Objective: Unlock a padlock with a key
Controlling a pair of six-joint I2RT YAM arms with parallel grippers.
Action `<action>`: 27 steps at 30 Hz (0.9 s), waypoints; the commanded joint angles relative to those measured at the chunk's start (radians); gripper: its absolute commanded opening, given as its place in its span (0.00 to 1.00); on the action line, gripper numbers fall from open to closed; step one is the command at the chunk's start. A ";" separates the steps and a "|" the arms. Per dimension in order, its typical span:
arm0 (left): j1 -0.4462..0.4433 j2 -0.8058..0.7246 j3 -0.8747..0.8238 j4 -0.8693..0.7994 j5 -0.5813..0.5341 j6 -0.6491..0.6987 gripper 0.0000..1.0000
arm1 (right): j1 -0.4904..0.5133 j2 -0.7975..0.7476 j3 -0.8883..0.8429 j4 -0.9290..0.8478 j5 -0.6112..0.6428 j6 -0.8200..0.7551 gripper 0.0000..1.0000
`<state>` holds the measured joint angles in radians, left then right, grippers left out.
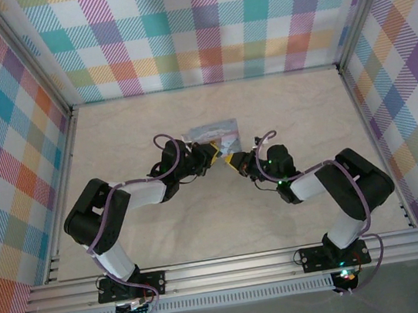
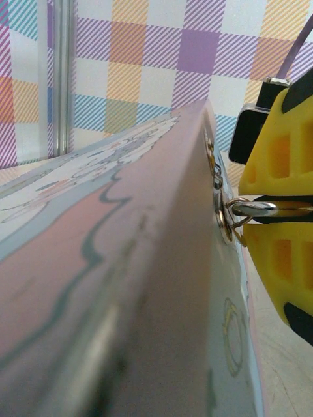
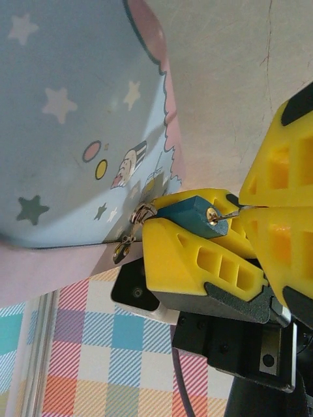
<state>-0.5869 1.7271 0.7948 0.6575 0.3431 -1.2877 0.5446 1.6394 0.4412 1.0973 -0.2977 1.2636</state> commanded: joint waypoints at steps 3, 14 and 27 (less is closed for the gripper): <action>-0.007 0.007 0.003 0.058 0.031 -0.016 0.11 | 0.008 -0.033 -0.007 0.023 0.022 -0.029 0.00; -0.017 0.009 0.006 0.082 0.036 -0.031 0.11 | 0.024 0.014 0.038 0.050 0.026 -0.012 0.00; -0.019 0.004 0.002 0.116 0.051 -0.038 0.09 | 0.029 0.159 0.020 0.309 0.065 0.344 0.00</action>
<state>-0.5858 1.7420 0.7948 0.6876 0.3119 -1.3025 0.5598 1.7588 0.4461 1.2694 -0.2581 1.4723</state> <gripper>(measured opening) 0.113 0.065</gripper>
